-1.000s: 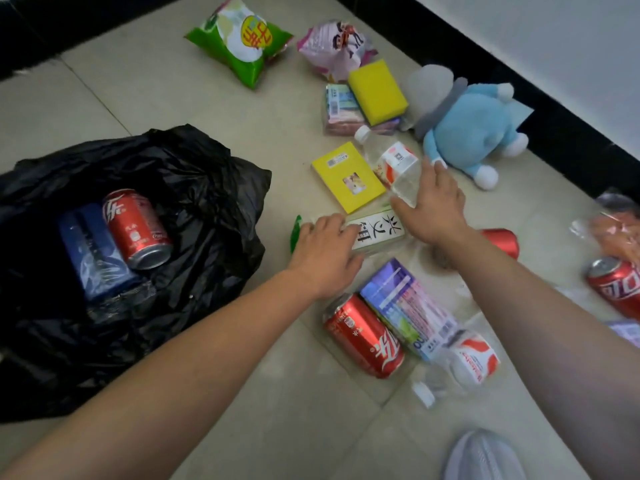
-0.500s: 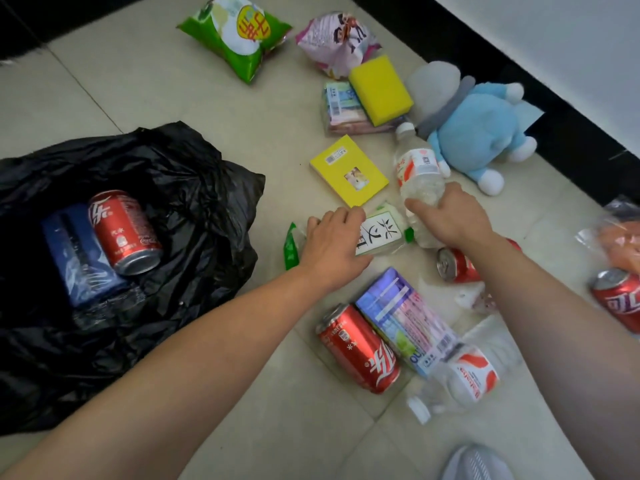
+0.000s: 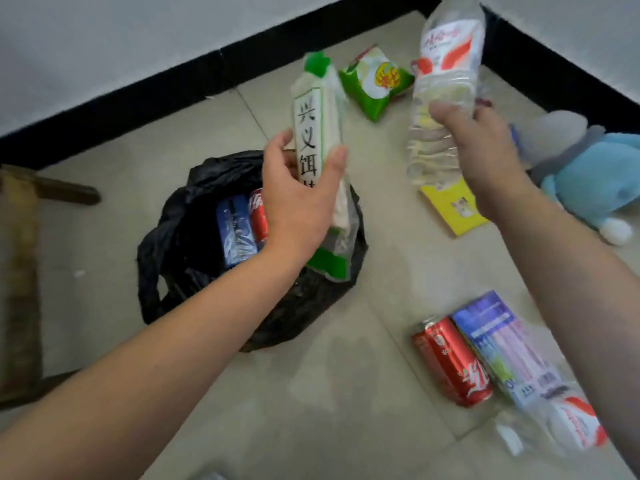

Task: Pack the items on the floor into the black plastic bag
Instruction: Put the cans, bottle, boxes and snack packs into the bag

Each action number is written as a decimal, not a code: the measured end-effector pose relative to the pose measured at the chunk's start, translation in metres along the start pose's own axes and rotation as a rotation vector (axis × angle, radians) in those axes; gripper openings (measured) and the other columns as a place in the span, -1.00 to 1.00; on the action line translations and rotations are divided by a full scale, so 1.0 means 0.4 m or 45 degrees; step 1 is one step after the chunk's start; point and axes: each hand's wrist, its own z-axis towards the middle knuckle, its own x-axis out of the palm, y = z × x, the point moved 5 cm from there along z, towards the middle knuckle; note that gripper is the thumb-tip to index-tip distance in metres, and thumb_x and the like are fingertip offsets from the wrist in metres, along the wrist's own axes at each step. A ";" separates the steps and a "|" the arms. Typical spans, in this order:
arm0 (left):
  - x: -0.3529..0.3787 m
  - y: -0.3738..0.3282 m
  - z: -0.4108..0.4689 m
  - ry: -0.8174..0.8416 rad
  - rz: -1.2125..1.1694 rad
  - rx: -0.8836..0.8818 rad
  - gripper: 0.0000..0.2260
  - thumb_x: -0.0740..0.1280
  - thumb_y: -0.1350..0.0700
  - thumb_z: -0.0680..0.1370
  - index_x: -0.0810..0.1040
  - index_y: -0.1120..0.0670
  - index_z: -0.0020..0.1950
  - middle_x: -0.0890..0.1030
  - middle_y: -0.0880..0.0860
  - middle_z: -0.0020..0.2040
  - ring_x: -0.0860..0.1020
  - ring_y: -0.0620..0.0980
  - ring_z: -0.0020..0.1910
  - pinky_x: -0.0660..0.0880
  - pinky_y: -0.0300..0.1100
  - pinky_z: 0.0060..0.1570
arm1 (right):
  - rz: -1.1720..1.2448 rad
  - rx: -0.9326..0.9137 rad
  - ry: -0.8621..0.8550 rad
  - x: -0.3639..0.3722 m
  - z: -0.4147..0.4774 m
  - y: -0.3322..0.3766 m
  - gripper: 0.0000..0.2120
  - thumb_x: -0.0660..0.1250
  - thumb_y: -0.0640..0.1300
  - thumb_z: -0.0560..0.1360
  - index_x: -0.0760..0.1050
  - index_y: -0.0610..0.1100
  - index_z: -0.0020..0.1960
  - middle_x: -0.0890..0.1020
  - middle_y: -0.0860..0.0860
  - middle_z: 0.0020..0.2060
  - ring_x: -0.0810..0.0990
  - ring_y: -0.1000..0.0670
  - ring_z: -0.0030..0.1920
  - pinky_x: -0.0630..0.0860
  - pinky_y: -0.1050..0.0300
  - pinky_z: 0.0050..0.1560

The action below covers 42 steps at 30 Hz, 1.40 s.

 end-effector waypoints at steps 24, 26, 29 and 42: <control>-0.252 0.385 -0.071 0.169 0.874 -0.261 -0.49 0.27 -0.05 0.60 0.29 0.07 0.51 0.24 0.17 0.39 0.30 0.17 0.35 0.31 -0.02 0.35 | -0.808 0.039 0.672 0.398 -0.252 -0.252 -0.37 0.35 0.15 0.49 0.29 -0.05 0.47 0.53 -0.10 0.29 0.52 -0.12 0.25 0.47 0.01 0.20; -0.242 0.393 -0.068 0.264 1.026 -0.209 -0.48 0.26 0.00 0.60 0.26 0.08 0.53 0.16 0.19 0.45 0.23 0.22 0.38 0.26 0.05 0.38 | -0.785 0.035 0.682 0.386 -0.248 -0.249 -0.39 0.37 0.13 0.49 0.32 -0.04 0.46 0.54 -0.08 0.28 0.54 -0.10 0.23 0.49 0.02 0.22; -0.225 0.379 -0.057 0.267 1.200 -0.155 -0.47 0.23 -0.03 0.60 0.22 0.03 0.55 0.13 0.21 0.51 0.11 0.24 0.47 0.17 0.15 0.41 | -0.686 -0.049 0.571 0.335 -0.235 -0.221 -0.52 0.36 0.04 0.53 0.42 -0.06 0.41 0.55 0.00 0.20 0.59 -0.02 0.14 0.49 0.09 0.20; 0.227 0.191 -0.230 0.765 0.903 0.828 -0.56 0.17 -0.08 0.57 0.49 0.14 0.33 0.36 0.28 0.42 0.39 0.29 0.33 0.37 0.14 0.24 | -0.814 0.023 -0.173 -0.213 -0.230 -0.334 -0.72 0.34 -0.10 0.55 0.55 -0.11 0.24 0.62 -0.08 0.13 0.63 -0.01 -0.01 0.53 0.05 0.10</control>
